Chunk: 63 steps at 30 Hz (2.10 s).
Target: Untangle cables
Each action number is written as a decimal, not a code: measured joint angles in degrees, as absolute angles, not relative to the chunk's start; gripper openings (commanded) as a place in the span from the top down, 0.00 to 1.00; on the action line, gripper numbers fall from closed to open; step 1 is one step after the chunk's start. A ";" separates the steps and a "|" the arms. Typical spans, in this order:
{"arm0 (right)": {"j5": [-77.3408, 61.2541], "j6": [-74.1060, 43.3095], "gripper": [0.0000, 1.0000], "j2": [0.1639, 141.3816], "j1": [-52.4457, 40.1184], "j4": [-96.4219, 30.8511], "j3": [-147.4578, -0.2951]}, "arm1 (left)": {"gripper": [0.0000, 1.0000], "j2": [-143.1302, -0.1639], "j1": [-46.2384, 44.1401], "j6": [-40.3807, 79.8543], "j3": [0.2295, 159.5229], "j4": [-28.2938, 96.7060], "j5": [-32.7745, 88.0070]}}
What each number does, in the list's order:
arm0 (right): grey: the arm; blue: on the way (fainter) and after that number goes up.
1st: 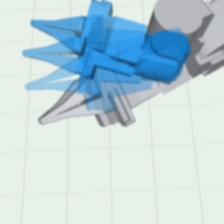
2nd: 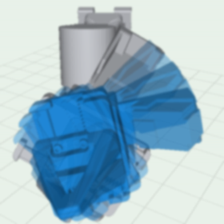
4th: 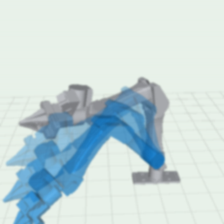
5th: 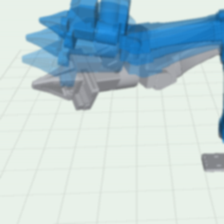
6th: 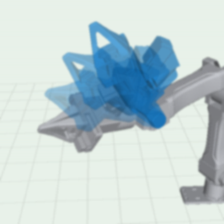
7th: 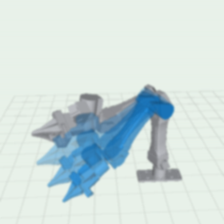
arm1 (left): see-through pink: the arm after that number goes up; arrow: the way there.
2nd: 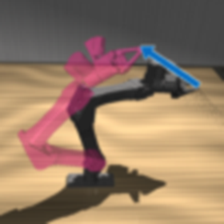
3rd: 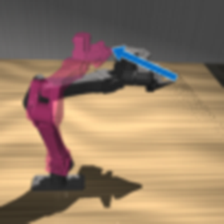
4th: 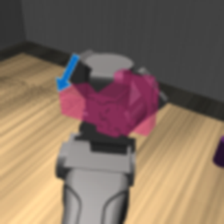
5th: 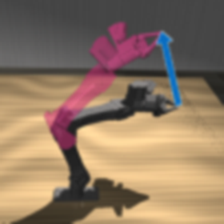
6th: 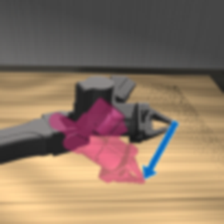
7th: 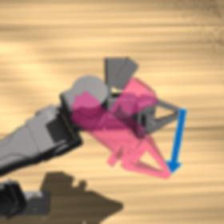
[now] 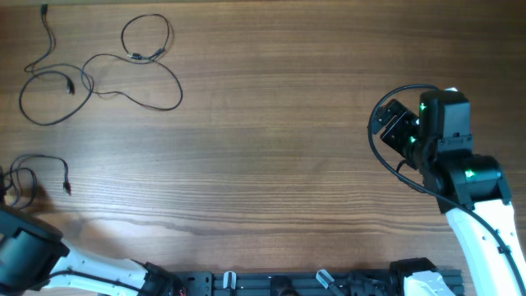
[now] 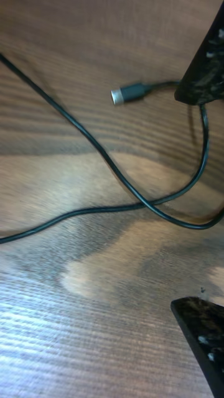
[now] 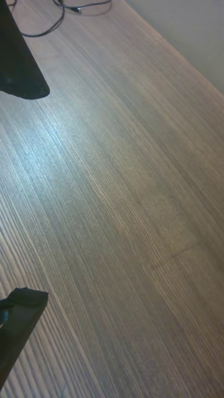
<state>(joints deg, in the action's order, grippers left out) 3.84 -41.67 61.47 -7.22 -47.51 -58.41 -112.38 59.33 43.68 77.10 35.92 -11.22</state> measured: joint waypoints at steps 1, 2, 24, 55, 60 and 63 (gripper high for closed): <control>3.81 -41.67 0.00 61.47 -7.22 -47.59 -58.41 | 0.00 -113.01 59.33 43.68 77.10 35.94 -11.22; 3.81 -41.69 0.00 61.47 -7.22 -47.77 -58.41 | 0.00 -113.73 59.31 43.66 77.10 35.99 -11.22; 3.40 -41.69 0.00 61.56 -7.22 -50.11 -58.41 | 0.22 -118.24 58.98 43.48 75.00 30.13 -16.49; 3.40 -41.67 0.00 61.69 -7.22 -49.21 -58.41 | 0.96 -117.10 49.65 42.00 69.97 19.62 -15.94; 3.40 -41.69 0.00 61.73 -7.22 -48.53 -58.41 | 0.96 -117.10 47.99 41.85 70.02 19.92 -15.35; 3.40 -41.67 0.00 62.06 -7.22 -48.56 -58.41 | 0.96 -117.08 47.20 41.85 70.19 20.51 -15.27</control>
<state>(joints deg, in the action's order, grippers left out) 3.40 -41.67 62.06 -7.22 -48.56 -58.41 -117.08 47.20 41.85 70.19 20.51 -15.27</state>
